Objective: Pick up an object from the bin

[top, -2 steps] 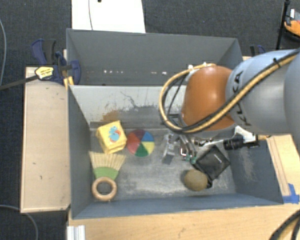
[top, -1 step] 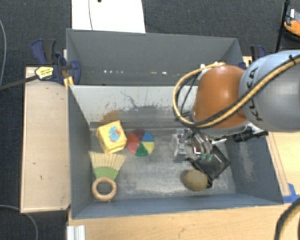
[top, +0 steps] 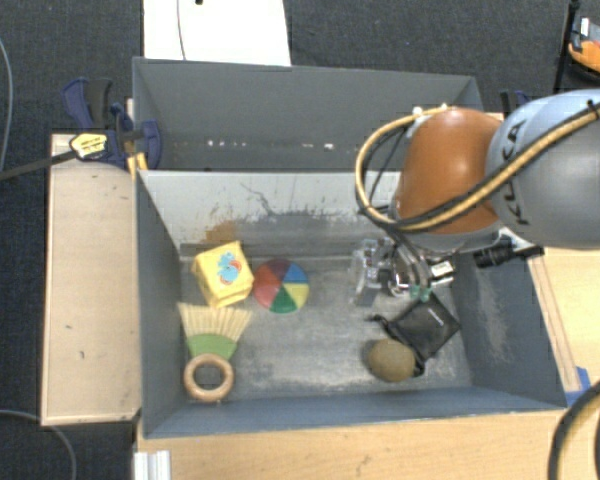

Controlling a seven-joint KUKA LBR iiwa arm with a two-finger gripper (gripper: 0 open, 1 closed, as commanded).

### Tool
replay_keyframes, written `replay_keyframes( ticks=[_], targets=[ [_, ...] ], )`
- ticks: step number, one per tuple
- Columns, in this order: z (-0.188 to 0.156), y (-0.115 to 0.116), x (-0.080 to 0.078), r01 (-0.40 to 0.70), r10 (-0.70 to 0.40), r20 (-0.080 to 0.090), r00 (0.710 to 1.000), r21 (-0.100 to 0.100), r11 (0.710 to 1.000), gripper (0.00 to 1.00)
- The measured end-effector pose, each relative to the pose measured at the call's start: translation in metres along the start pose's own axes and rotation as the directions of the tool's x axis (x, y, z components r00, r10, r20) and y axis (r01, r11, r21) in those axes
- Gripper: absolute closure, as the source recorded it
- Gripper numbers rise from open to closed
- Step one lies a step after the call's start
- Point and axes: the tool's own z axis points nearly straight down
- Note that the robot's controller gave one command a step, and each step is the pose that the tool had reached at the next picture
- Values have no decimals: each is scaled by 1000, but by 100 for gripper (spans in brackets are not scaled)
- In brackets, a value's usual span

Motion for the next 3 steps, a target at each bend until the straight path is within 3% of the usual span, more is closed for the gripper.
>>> replay_keyframes(
  ticks=[1, 2, 3],
  targets=[
    [1, -20, 31, -89, 89, 2, 996, -1, 996, 100],
    [4, -33, 29, -121, 121, -4, 993, 0, 993, 100],
    [-12, -71, 8, -16, 16, 4, 1000, -2, 1000, 100]
  ],
)
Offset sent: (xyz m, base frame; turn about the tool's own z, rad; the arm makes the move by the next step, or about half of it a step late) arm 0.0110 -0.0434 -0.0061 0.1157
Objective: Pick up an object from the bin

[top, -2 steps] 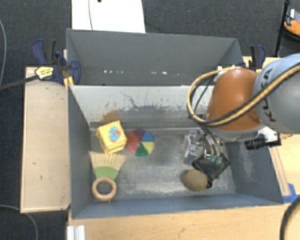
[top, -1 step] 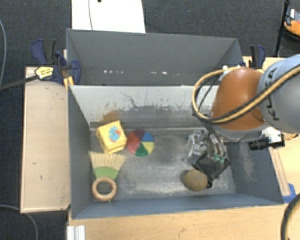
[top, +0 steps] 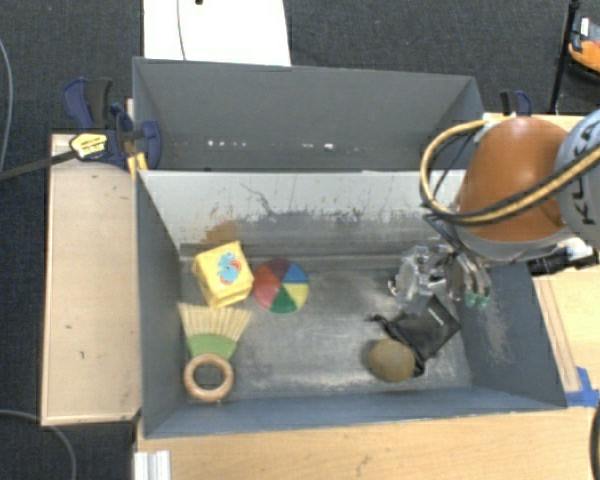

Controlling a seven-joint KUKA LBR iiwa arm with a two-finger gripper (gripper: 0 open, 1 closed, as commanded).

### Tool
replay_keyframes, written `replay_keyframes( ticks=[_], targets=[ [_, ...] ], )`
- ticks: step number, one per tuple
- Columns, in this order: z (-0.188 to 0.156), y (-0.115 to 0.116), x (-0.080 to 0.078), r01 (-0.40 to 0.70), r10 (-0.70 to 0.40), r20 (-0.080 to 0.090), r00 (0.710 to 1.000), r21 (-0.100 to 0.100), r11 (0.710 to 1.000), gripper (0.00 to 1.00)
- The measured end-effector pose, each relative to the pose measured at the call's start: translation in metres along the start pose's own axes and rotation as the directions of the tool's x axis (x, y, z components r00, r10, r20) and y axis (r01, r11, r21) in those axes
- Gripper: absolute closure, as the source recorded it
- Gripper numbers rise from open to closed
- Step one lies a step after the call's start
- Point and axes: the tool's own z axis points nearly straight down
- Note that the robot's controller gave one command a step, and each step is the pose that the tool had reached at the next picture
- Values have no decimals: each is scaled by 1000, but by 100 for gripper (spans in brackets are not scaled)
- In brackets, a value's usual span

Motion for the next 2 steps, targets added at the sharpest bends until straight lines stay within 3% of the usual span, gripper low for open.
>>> replay_keyframes(
  ticks=[1, 2],
  targets=[
    [6, -37, 2, 227, -227, -2, 974, 1, 974, 100],
    [83, -33, 32, 329, -329, -5, 944, -3, 944, 0]
  ],
)
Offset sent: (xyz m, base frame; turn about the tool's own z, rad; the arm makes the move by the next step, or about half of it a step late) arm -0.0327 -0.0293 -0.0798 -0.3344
